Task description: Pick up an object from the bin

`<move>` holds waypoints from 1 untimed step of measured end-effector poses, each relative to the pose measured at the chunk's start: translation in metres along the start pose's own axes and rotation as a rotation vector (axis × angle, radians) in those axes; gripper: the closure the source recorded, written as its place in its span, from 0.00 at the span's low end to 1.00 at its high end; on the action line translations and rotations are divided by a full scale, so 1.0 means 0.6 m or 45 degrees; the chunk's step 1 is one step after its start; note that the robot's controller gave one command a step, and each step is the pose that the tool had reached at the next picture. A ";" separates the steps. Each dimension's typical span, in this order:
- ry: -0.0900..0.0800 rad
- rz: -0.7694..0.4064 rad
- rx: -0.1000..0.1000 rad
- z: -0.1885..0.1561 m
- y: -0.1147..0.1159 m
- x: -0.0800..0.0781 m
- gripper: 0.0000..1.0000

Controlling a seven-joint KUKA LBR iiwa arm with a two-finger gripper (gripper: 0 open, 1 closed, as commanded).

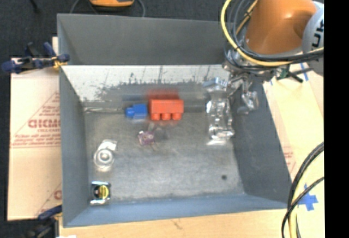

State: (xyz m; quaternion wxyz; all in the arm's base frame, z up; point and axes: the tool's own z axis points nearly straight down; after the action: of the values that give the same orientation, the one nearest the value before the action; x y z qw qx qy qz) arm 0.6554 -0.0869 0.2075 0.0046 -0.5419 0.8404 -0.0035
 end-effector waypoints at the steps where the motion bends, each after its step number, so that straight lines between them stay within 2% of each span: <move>1: 0.001 -0.163 -0.005 -0.018 -0.010 0.032 0.00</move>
Offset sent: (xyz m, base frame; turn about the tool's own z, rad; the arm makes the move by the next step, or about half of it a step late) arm -0.0040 -0.0185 0.0090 -0.1309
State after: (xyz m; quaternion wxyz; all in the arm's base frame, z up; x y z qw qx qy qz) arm 0.6527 -0.1071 0.2180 0.0031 -0.5946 0.8040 -0.0024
